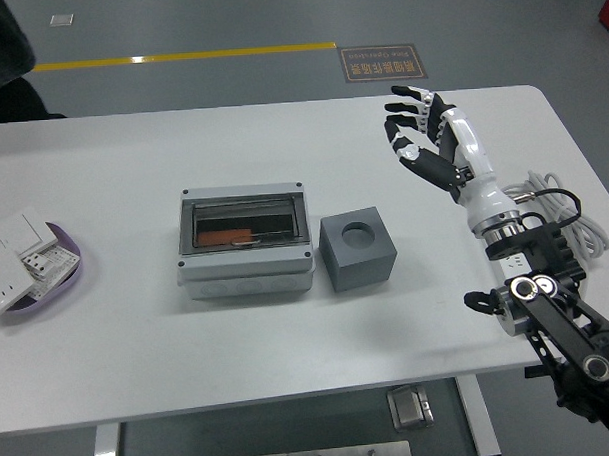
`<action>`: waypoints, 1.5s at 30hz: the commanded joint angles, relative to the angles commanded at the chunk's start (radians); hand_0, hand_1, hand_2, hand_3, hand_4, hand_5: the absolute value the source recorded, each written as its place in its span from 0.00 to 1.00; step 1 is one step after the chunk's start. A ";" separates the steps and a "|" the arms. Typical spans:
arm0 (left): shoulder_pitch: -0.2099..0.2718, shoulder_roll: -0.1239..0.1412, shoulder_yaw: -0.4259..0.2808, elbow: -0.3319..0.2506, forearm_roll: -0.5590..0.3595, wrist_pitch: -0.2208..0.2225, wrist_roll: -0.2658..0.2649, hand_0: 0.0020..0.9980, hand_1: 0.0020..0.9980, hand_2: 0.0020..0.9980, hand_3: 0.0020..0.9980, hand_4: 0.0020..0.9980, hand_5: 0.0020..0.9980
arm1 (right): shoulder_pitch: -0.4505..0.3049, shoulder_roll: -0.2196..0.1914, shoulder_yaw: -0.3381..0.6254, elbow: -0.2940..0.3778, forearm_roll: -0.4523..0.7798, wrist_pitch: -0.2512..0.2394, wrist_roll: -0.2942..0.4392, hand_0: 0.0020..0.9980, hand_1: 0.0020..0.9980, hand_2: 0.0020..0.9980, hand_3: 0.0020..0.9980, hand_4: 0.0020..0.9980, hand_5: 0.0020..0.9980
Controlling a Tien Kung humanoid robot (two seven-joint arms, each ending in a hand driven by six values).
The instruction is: Pick up the cylinder from the cube,place it in the box,flap close box
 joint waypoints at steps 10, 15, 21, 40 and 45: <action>0.031 0.000 0.025 0.000 -0.019 0.002 0.000 0.60 0.58 0.56 0.60 0.67 0.28 | -0.126 0.044 0.146 -0.050 0.183 0.070 0.152 0.76 0.71 0.70 0.75 0.65 0.18; 0.034 0.004 0.024 0.000 -0.014 0.001 0.000 0.60 0.58 0.56 0.60 0.67 0.28 | -0.127 0.051 0.135 -0.060 0.229 0.081 0.175 0.76 0.71 0.70 0.75 0.65 0.18; 0.037 0.003 0.022 0.000 -0.012 0.000 -0.001 0.60 0.58 0.56 0.60 0.67 0.29 | -0.129 0.056 0.124 -0.065 0.264 0.079 0.190 0.76 0.71 0.70 0.74 0.70 0.14; 0.026 -0.001 0.009 0.000 0.002 -0.004 -0.004 0.60 0.58 0.56 0.60 0.67 0.28 | -0.141 0.066 0.133 -0.059 0.274 0.070 0.205 0.79 0.73 0.71 0.72 0.69 0.15; 0.026 -0.001 0.003 0.000 0.006 -0.005 -0.002 0.60 0.58 0.56 0.60 0.67 0.28 | -0.142 0.067 0.138 -0.061 0.268 0.067 0.202 0.79 0.73 0.71 0.72 0.69 0.15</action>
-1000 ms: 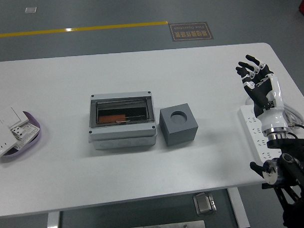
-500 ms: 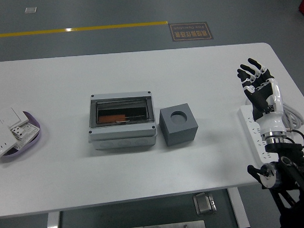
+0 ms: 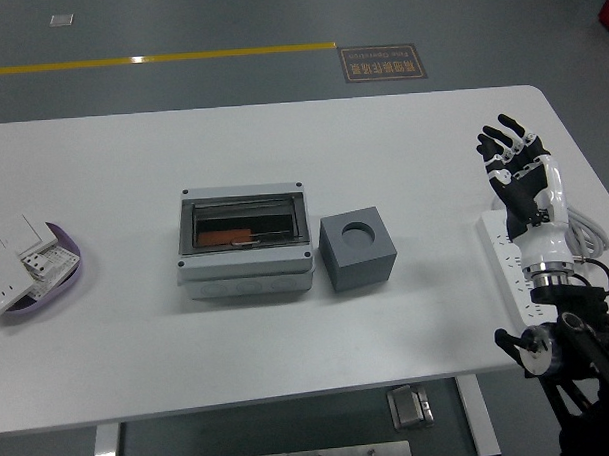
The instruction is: Pick up the cylinder from the cube,place it in the box,flap close box
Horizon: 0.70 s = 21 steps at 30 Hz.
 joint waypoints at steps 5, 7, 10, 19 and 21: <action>-0.001 0.001 -0.005 0.000 0.003 0.000 0.001 0.60 0.58 0.56 0.60 0.67 0.28 | 0.000 0.000 0.005 -0.001 -0.005 -0.002 -0.002 0.78 0.73 0.71 0.72 0.71 0.14; -0.002 0.001 -0.005 0.000 0.001 0.000 0.001 0.60 0.58 0.56 0.60 0.67 0.27 | -0.001 0.001 0.006 -0.001 -0.006 -0.001 -0.003 0.78 0.73 0.71 0.72 0.72 0.14; -0.004 0.000 -0.005 0.000 -0.001 0.001 0.000 0.60 0.58 0.56 0.60 0.67 0.27 | -0.002 0.003 0.008 -0.002 -0.008 0.000 -0.003 0.78 0.73 0.71 0.72 0.72 0.14; -0.006 -0.005 0.000 0.000 -0.012 0.004 -0.001 0.60 0.58 0.56 0.60 0.66 0.26 | -0.004 0.006 0.014 -0.002 -0.013 0.002 -0.007 0.78 0.73 0.71 0.72 0.72 0.15; -0.007 -0.007 0.003 0.000 -0.015 0.005 -0.002 0.60 0.58 0.56 0.60 0.66 0.26 | -0.003 0.006 0.016 -0.003 -0.014 0.002 -0.007 0.78 0.73 0.71 0.72 0.72 0.15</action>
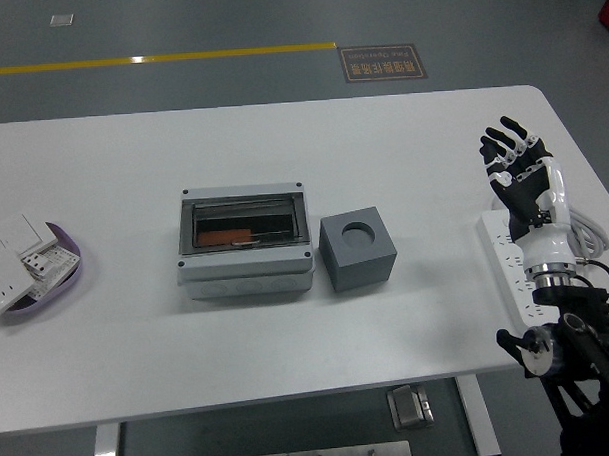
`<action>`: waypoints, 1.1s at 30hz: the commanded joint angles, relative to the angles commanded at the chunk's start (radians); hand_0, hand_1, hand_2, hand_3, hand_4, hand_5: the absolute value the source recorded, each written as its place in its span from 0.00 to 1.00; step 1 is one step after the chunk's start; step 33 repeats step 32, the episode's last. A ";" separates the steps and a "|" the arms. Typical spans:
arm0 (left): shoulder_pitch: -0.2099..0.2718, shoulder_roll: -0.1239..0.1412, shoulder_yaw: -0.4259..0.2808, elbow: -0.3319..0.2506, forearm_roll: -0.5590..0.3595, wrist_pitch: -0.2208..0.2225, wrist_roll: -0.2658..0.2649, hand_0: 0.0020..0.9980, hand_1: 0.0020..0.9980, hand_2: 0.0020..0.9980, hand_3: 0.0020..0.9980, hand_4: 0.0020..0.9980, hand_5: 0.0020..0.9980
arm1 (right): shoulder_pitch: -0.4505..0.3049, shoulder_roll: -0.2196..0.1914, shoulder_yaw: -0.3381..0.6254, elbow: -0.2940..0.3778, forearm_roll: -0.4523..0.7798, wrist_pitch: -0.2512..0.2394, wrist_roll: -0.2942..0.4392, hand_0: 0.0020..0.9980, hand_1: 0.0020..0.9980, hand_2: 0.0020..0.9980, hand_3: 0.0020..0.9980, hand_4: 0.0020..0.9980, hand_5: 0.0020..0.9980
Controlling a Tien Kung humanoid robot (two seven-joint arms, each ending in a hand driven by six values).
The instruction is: Pick up the cylinder from the cube,place it in the box,flap close box
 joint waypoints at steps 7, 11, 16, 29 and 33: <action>-0.003 -0.004 0.011 0.000 -0.012 0.004 -0.001 0.60 0.58 0.56 0.60 0.66 0.26 | 0.001 0.002 0.002 0.001 -0.004 -0.002 -0.002 0.78 0.73 0.70 0.72 0.72 0.16; -0.003 -0.004 0.017 0.000 -0.018 0.006 -0.002 0.60 0.58 0.56 0.60 0.66 0.26 | 0.002 0.003 0.003 0.003 -0.004 -0.003 -0.001 0.78 0.72 0.70 0.71 0.73 0.16; -0.005 -0.003 0.020 0.000 -0.022 0.008 -0.002 0.60 0.58 0.56 0.60 0.66 0.26 | 0.005 0.002 0.001 0.004 -0.003 -0.003 0.001 0.78 0.72 0.70 0.72 0.72 0.16; -0.009 -0.003 0.022 0.000 -0.022 0.008 -0.003 0.60 0.58 0.56 0.60 0.66 0.26 | 0.006 0.003 0.002 0.002 -0.002 -0.005 0.001 0.78 0.72 0.70 0.72 0.72 0.17; -0.010 -0.003 0.020 0.000 -0.019 0.007 -0.003 0.60 0.58 0.56 0.60 0.66 0.26 | 0.006 0.002 0.002 0.002 -0.004 -0.006 0.000 0.78 0.72 0.70 0.72 0.72 0.17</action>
